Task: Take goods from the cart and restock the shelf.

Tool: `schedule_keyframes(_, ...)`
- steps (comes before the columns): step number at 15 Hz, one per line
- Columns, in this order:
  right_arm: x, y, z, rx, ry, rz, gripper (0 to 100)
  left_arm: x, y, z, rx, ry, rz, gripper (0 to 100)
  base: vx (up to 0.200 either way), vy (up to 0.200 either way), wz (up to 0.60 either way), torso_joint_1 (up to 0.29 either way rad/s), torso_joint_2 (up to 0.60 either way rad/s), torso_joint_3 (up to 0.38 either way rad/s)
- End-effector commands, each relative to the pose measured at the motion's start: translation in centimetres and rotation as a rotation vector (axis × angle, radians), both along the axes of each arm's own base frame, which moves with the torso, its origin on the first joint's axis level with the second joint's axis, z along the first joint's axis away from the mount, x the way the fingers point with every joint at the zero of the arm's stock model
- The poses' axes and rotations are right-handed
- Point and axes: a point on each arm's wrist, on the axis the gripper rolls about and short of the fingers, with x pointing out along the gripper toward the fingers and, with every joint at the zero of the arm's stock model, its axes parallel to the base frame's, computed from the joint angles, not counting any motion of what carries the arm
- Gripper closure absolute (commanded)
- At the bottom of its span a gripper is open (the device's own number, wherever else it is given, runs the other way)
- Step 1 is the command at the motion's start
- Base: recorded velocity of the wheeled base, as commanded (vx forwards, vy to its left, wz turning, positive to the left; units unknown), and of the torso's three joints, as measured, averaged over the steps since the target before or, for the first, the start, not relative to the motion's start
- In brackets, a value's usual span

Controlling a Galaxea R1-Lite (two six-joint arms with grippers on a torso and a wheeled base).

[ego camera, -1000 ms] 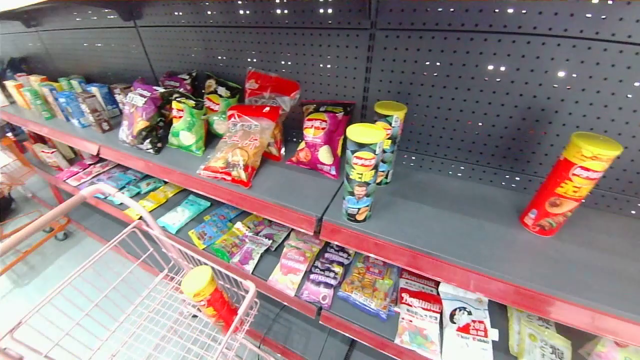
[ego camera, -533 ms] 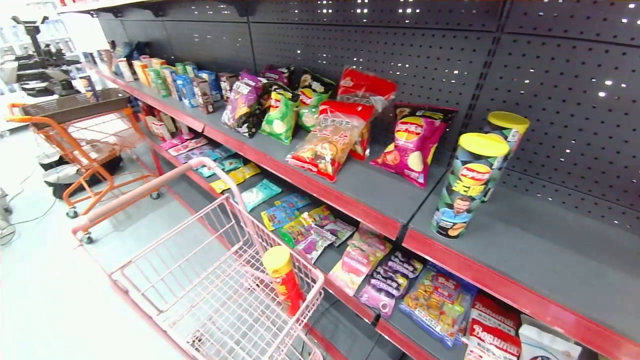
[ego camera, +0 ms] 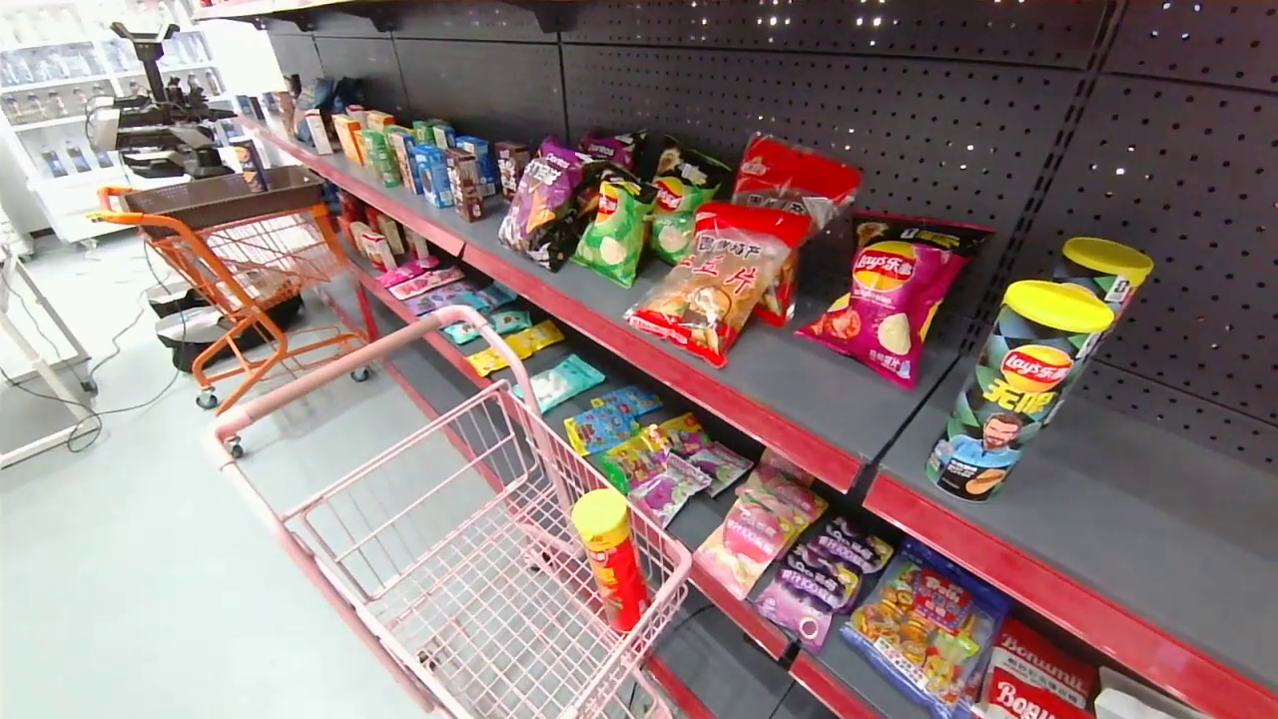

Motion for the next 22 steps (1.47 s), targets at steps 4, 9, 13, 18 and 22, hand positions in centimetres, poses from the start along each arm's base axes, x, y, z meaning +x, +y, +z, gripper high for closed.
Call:
schedule_keyframes(4,0.00,0.00,0.00,-0.001,-0.001,0.000,0,0.01,0.00,0.00,0.001,0.001,0.001,0,0.000,0.000,0.00,0.000,0.00,0.000)
schedule_keyframes(9,0.00,0.00,0.00,-0.001,-0.001,0.000,0,0.01,0.00,0.00,-0.001,0.001,0.001,0,0.000,0.000,0.00,-0.124,0.32,0.180)
schedule_keyframes(13,0.00,0.00,0.00,-0.001,-0.001,0.000,0,0.01,0.00,0.00,-0.001,0.001,0.003,0,0.000,0.000,0.00,-0.145,0.35,0.208)
schedule_keyframes(18,0.00,0.00,0.00,0.000,-0.001,0.000,0,0.01,0.00,0.00,-0.001,0.001,0.003,0,0.000,0.000,0.00,-0.150,0.37,0.224)
schedule_keyframes(22,0.00,0.00,0.00,-0.001,-0.001,0.000,0,0.01,0.00,0.00,0.001,0.001,0.001,0,0.000,0.000,0.00,-0.168,0.44,0.270)
